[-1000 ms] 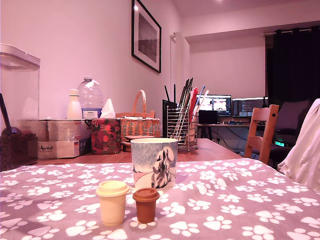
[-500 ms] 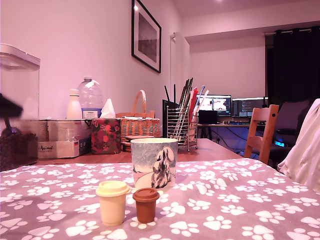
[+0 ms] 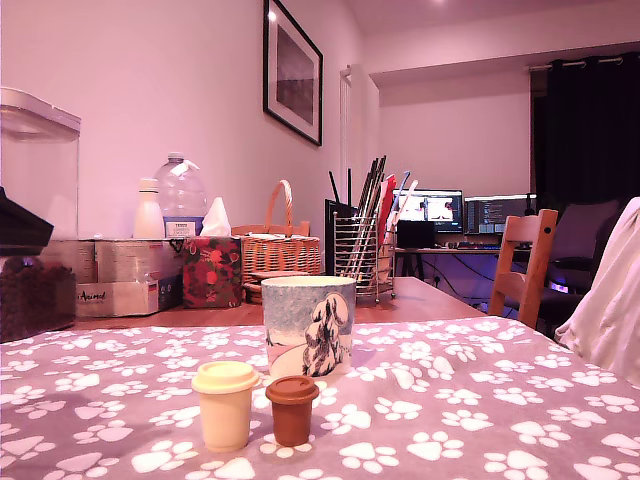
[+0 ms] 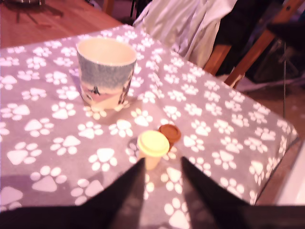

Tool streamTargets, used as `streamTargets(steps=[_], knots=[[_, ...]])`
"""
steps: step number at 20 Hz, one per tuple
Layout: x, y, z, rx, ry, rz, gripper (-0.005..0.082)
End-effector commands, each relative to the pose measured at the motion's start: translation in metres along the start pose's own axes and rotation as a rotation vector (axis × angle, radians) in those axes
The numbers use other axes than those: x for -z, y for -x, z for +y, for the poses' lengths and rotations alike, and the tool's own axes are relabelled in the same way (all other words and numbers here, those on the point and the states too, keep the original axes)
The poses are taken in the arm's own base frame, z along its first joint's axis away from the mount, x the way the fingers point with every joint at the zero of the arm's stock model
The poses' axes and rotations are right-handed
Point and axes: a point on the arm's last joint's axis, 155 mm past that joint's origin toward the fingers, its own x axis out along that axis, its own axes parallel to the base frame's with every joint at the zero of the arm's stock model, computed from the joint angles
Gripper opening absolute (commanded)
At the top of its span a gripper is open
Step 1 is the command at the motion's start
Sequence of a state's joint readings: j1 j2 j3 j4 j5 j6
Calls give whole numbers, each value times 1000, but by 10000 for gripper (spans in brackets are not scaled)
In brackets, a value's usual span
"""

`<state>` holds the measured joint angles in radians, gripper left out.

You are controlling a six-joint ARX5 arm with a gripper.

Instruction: Pick up the coffee capsules on the table and drop them inside the coffee cup

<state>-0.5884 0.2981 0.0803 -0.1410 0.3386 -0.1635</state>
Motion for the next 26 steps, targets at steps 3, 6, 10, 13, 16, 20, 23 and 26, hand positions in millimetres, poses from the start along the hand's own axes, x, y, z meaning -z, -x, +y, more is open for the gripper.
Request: streamTargets(steps=[3,6,10,13,16,20,23,26], knots=[[10,-8,-5,26,-55,20,464],[10,-13,-5,13,-110,24,464],[17,-23,-1,-9,-153,58,464],[24,-32,1,-7,-161,87,464],[34,-40,5,-10,-152,127,463],[42,-51,9,-12,-150,148,463],[41,-57,10,-7,-177,139,463],[36,-58,10,-7,-234,121,463]])
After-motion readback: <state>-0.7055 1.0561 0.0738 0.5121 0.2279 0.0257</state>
